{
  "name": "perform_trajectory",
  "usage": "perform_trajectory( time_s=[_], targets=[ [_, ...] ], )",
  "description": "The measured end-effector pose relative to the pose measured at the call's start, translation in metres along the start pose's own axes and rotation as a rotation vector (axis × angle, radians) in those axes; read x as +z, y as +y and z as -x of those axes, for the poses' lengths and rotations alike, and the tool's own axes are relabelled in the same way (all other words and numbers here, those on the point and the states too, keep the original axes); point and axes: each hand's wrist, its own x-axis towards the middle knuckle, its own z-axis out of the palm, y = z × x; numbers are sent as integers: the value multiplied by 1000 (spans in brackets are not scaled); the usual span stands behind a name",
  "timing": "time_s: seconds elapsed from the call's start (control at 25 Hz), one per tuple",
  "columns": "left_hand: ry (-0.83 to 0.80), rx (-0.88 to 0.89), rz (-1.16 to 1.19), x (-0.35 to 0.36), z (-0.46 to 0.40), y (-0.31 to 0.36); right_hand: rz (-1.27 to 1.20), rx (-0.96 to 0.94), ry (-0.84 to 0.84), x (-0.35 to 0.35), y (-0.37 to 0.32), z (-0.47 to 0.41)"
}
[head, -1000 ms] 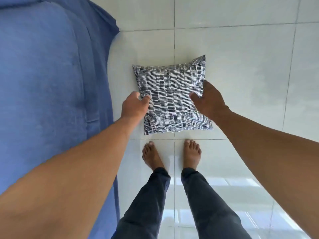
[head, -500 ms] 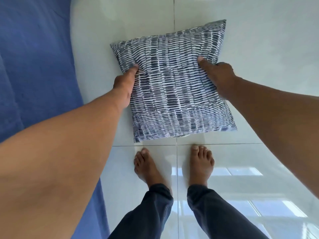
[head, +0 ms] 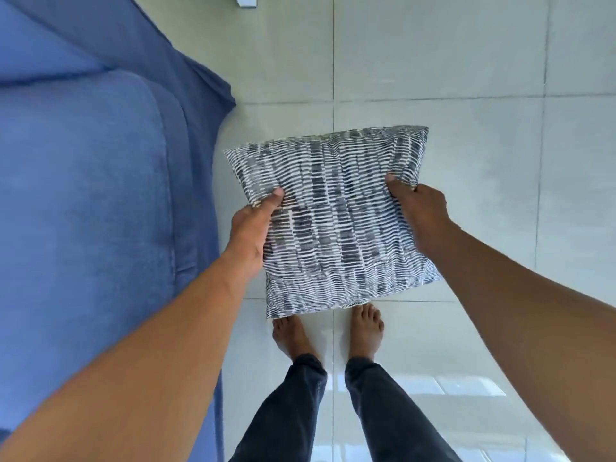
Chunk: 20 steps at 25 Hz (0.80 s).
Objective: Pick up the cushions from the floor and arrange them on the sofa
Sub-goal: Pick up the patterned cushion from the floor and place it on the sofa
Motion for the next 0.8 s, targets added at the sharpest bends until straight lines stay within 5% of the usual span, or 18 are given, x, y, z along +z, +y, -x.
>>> perform_trajectory(
  time_s=[0.48,0.8],
  targets=[
    [93,283,201,-89,296,142,-7,-209,-197,-25,-193,259],
    [243,433,386,-217,367,167,182,-372,-387,86,-272,349]
  ],
)
